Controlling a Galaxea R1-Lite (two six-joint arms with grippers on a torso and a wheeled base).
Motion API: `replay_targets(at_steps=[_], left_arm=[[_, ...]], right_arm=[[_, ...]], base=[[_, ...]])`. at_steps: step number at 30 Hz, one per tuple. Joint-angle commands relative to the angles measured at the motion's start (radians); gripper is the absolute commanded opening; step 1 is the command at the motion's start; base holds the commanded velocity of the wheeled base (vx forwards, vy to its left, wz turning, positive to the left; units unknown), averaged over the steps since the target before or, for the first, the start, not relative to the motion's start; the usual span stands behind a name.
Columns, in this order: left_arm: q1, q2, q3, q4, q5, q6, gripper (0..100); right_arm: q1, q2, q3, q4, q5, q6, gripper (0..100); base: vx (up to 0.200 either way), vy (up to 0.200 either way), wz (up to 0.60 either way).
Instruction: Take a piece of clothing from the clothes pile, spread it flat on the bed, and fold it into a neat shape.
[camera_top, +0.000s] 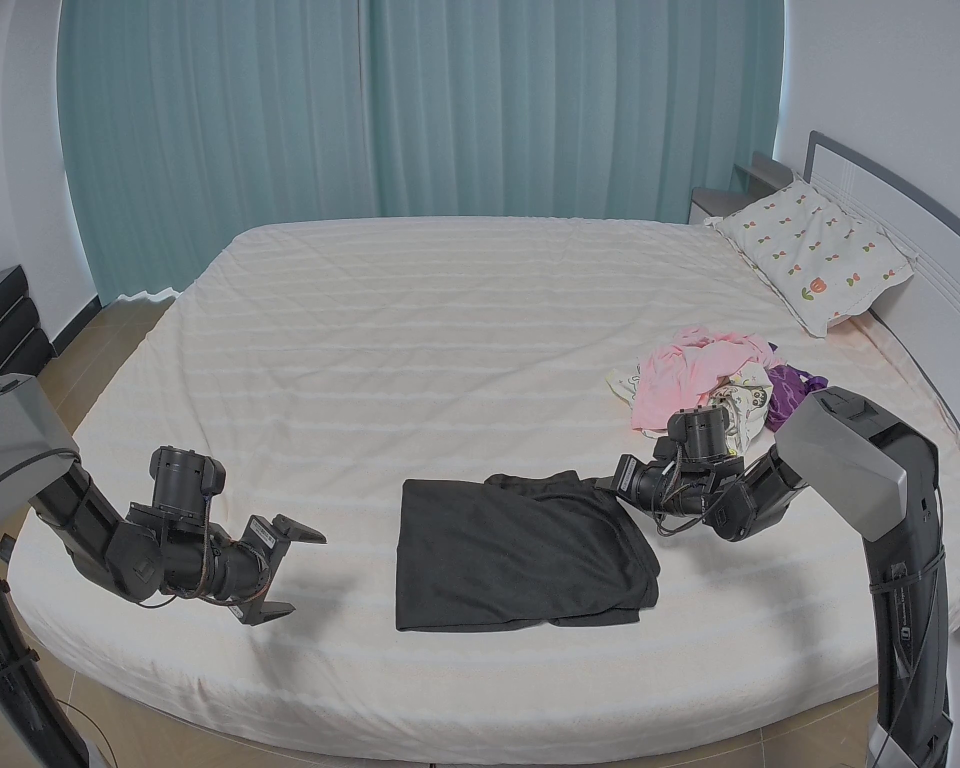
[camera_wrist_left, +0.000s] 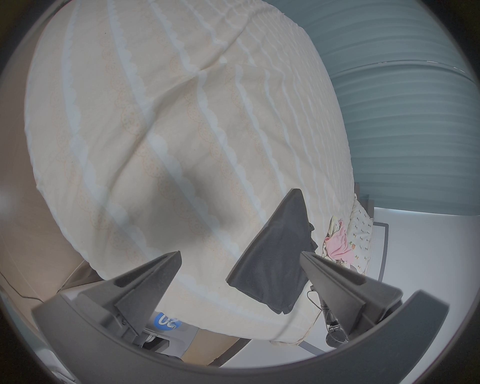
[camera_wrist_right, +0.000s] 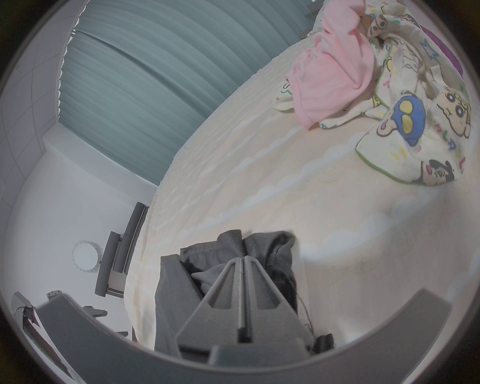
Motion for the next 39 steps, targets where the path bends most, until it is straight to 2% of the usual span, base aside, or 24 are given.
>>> replay_targets(at_steps=[1, 7, 14, 31, 32, 37, 39], left_arm=[[0.000, 0.002, 0.000, 0.000, 0.000, 0.000, 100], [0.000, 0.002, 0.000, 0.000, 0.000, 0.000, 100], [0.000, 0.002, 0.000, 0.000, 0.000, 0.000, 100], [0.000, 0.002, 0.000, 0.000, 0.000, 0.001, 100], [0.000, 0.003, 0.000, 0.000, 0.000, 0.003, 100], [-0.001, 0.009, -0.014, 0.000, 0.005, 0.001, 100], [-0.015, 0.014, -0.032, 0.000, 0.012, 0.003, 100]], right_arm=[[-0.008, 0.000, -0.003, 0.000, 0.001, 0.000, 0], [-0.020, 0.007, -0.036, -0.009, -0.004, 0.012, 0], [-0.036, 0.070, -0.124, 0.002, -0.078, 0.012, 0], [-0.057, 0.079, -0.121, 0.034, -0.108, 0.013, 0], [-0.056, 0.075, -0.110, 0.034, -0.110, 0.013, 100], [-0.062, 0.032, -0.061, 0.022, -0.111, 0.020, 100], [-0.074, -0.027, 0.020, 0.020, -0.098, 0.023, 100]], base=[[0.000, 0.000, 0.00], [0.000, 0.000, 0.00], [0.000, 0.000, 0.00], [0.000, 0.000, 0.00], [0.000, 0.000, 0.00], [0.000, 0.000, 0.00], [0.000, 0.000, 0.00]])
